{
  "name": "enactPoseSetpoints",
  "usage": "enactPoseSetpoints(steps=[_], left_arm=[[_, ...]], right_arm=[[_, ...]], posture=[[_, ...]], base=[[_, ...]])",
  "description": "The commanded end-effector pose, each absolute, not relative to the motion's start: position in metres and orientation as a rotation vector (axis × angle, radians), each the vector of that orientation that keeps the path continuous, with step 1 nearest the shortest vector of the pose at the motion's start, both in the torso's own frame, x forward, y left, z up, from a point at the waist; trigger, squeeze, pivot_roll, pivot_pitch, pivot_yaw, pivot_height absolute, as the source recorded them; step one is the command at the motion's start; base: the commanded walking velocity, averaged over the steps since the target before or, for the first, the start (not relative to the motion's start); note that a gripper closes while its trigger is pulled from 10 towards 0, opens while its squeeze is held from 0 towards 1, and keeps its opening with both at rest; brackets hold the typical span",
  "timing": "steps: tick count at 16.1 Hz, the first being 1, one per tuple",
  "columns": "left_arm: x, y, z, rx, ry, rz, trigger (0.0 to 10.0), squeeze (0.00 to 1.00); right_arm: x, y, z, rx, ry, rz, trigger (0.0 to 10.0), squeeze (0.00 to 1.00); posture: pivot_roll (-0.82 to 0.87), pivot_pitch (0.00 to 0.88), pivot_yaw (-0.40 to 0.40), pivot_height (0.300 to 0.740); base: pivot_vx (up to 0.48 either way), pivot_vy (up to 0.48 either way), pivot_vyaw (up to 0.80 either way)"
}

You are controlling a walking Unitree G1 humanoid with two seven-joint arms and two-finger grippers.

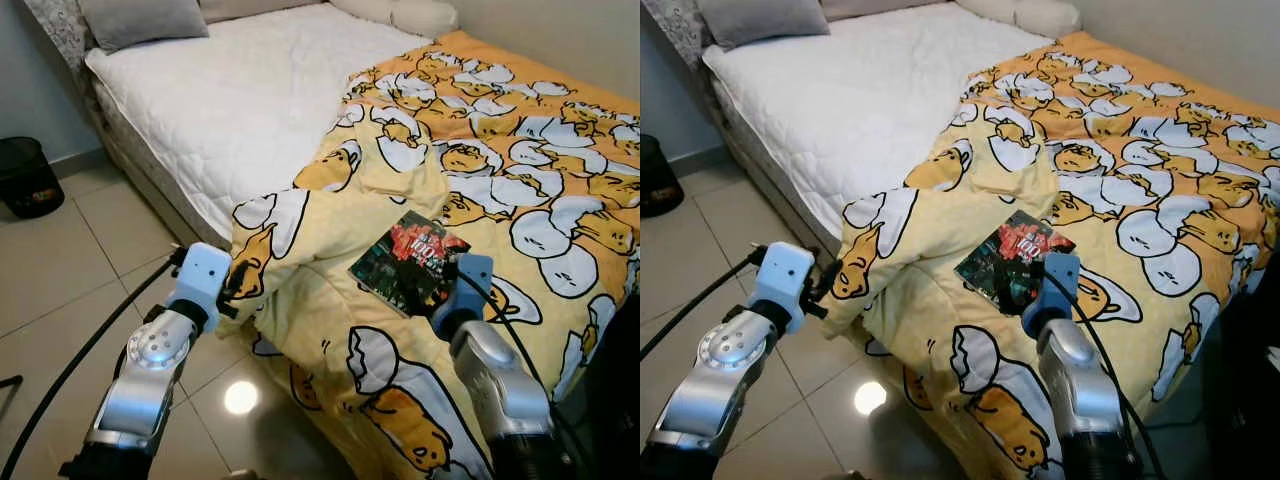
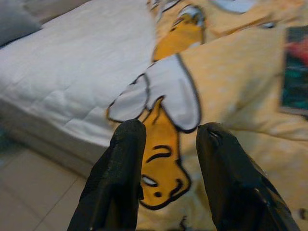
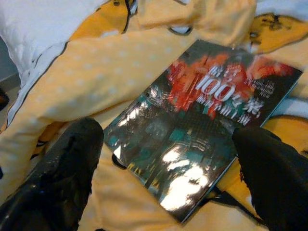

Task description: Clean up the room

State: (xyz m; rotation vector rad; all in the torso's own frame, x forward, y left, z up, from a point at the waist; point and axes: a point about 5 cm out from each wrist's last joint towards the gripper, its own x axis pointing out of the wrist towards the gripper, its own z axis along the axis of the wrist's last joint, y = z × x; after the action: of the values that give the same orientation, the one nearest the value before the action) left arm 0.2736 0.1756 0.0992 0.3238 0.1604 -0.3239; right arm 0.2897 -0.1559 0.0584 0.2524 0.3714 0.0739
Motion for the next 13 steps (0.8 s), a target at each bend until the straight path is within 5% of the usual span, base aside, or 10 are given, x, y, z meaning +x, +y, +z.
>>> enactPoseSetpoints(steps=[1,2,4,13], left_arm=[[0.269,0.166,0.101,0.316,0.148,-0.430,10.0,0.41],[0.263,0.158,0.097,0.287,0.179,-0.568,10.0,0.41],[0.260,0.159,0.089,0.301,0.232,-0.689,10.0,0.41],[0.233,0.177,0.092,0.341,0.300,-0.824,10.0,0.41]], right_arm=[[0.295,-0.158,0.052,0.313,0.424,0.058,10.0,1.00],[0.305,-0.154,0.047,0.397,0.469,0.068,10.0,1.00],[0.319,-0.154,0.039,0.505,0.510,0.033,10.0,0.00],[0.335,-0.181,0.036,0.592,0.498,-0.189,10.0,0.00]], posture=[[0.08,0.000,-0.040,0.740],[0.11,0.000,-0.054,0.740],[0.14,0.000,-0.057,0.740],[0.19,0.000,-0.029,0.740]], base=[[0.000,0.000,0.00],[0.000,0.000,0.00],[0.000,0.000,0.00],[0.000,0.000,0.00]])
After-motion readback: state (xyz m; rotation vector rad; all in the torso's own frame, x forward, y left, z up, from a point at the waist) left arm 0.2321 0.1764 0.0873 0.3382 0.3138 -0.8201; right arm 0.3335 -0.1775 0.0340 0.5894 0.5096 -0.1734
